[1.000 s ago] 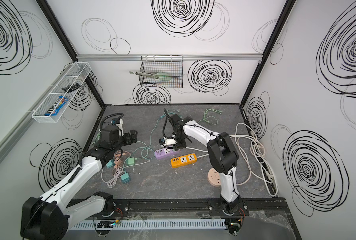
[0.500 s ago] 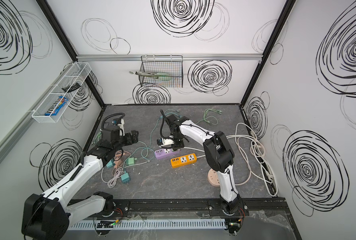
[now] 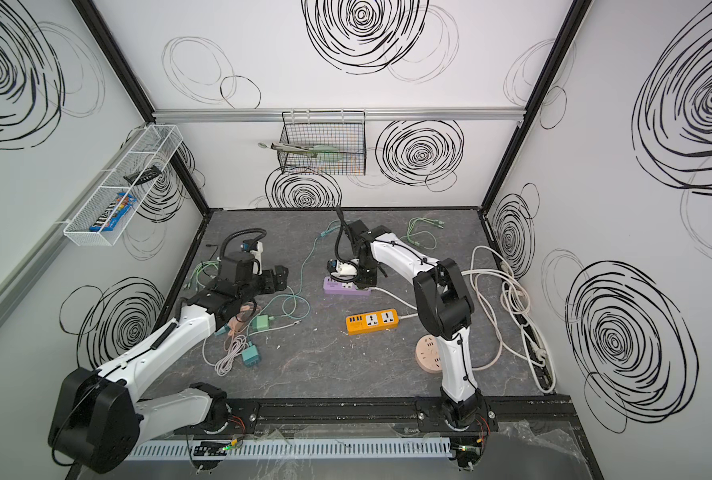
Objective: Insert the plug
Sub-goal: 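Lower the green charger onto the purple strip's socket with the right gripper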
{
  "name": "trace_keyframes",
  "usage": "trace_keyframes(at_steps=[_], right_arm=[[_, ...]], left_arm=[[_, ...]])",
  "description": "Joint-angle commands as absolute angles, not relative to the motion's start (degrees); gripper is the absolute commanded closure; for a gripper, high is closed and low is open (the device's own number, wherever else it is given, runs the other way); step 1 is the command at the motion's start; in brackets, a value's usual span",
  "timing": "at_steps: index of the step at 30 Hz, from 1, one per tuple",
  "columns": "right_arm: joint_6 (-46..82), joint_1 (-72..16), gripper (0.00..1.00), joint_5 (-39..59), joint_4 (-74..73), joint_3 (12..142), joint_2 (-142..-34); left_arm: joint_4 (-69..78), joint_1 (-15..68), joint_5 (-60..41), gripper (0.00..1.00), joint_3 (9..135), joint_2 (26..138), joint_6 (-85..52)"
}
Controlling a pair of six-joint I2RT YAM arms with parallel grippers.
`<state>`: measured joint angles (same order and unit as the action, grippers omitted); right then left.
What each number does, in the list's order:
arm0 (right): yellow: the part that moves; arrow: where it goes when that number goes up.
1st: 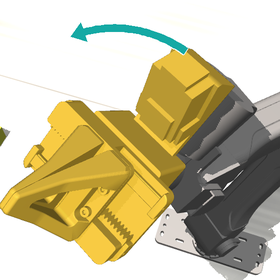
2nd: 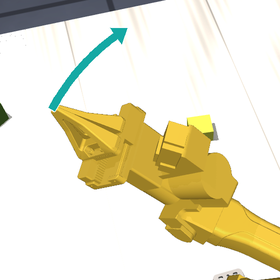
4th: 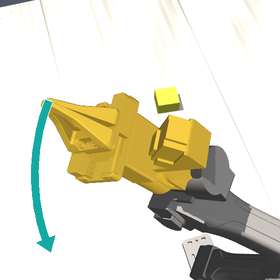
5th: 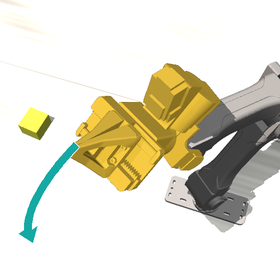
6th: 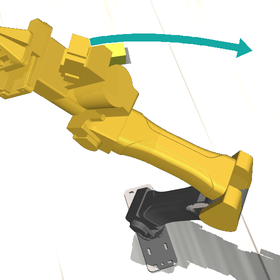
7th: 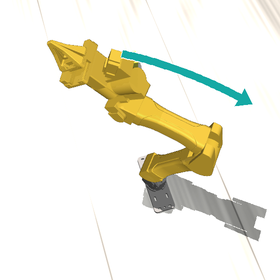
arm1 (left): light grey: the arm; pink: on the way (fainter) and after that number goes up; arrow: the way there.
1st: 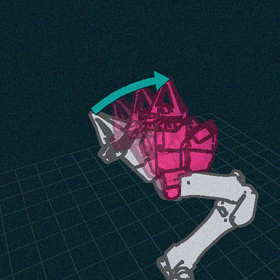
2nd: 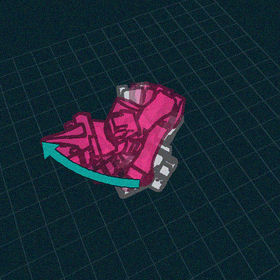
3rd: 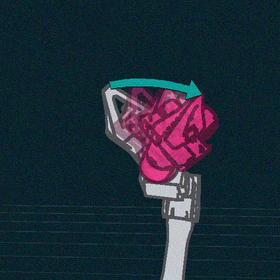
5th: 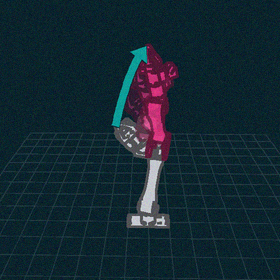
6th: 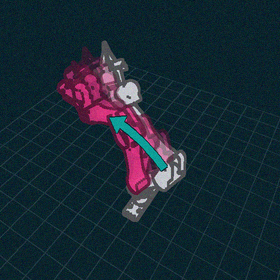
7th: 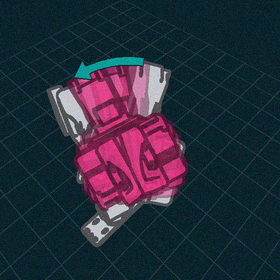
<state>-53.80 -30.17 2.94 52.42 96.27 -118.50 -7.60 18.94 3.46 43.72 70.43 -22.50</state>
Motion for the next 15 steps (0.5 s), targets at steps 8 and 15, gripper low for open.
trace_keyframes(at_steps=[8, 15], right_arm=[[-66.0, -28.7, 1.0, 1.9, 53.9, 98.7, -127.1], [-68.8, -29.0, 0.95, 8.4, 58.4, 105.7, -130.2]], left_arm=[[-8.0, 20.4, 3.6, 0.04, 48.9, 75.1, -22.0], [-11.5, 18.7, 3.2, 0.04, 48.9, 74.7, -21.4]])
